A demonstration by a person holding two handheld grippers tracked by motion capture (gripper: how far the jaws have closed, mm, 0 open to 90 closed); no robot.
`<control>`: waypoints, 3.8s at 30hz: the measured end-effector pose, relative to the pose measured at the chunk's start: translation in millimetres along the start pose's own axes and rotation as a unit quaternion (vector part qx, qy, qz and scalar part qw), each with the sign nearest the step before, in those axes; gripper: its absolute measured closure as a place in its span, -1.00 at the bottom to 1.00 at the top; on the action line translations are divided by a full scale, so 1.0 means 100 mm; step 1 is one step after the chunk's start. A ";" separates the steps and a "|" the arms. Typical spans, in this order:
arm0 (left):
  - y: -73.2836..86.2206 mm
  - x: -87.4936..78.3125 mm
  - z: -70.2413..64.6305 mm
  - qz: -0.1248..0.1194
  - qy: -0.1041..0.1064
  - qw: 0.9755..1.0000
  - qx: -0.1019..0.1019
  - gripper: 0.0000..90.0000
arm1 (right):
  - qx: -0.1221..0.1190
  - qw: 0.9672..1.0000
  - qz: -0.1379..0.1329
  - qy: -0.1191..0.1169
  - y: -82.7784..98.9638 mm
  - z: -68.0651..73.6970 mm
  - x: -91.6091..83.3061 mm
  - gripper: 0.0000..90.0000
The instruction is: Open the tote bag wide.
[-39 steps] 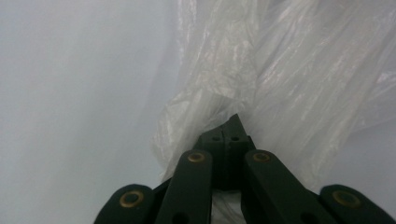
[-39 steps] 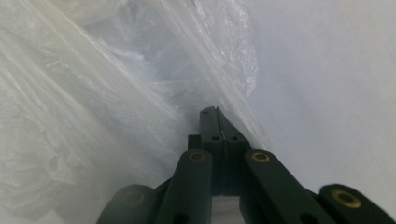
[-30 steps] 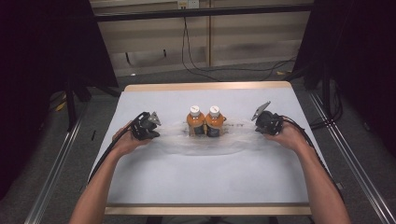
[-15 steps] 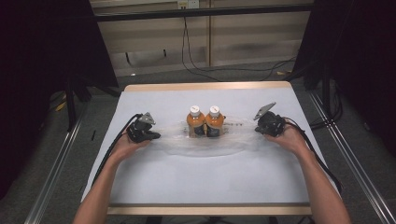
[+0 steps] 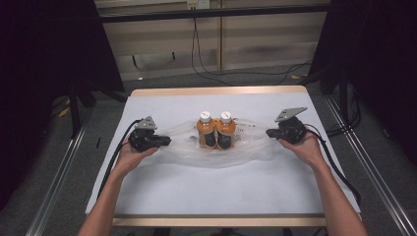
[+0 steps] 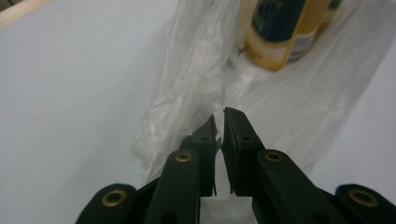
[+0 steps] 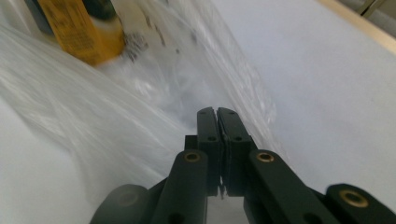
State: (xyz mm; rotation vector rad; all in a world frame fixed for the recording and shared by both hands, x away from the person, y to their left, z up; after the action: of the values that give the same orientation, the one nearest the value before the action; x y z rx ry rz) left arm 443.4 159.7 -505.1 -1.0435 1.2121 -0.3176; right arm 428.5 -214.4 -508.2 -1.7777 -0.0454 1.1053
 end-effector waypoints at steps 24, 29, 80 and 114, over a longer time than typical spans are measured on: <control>-0.52 0.43 -0.82 -0.038 0.089 0.994 0.055 1.00 | -0.026 0.994 -0.066 -0.082 -0.48 0.58 0.06 1.00; -0.65 0.53 -0.94 -0.042 0.096 0.993 0.062 1.00 | -0.029 0.994 -0.056 -0.088 -0.54 0.58 0.18 1.00; -0.18 1.02 -1.34 0.070 0.108 0.985 0.116 1.00 | 0.027 0.991 0.091 -0.097 -0.69 0.36 1.46 1.00; 0.01 0.76 -1.53 0.073 0.157 0.977 0.122 1.00 | 0.076 0.994 0.071 -0.029 -0.86 0.11 1.72 1.00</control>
State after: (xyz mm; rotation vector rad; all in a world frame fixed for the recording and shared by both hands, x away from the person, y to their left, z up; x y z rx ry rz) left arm 337.8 32.7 -549.6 -0.7045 1.4820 -0.5160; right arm 557.3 -80.1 -556.7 -1.6332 0.1285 1.2278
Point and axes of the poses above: each handheld gripper's, and its own axes: x roughly forward along the jaws, y roughly out of its underside, z roughly to its left, the point moved 10 cm from there along x, roughly forward along the jaws, and after that the axes turned 3 degrees about -z, right-handed, at the moved point
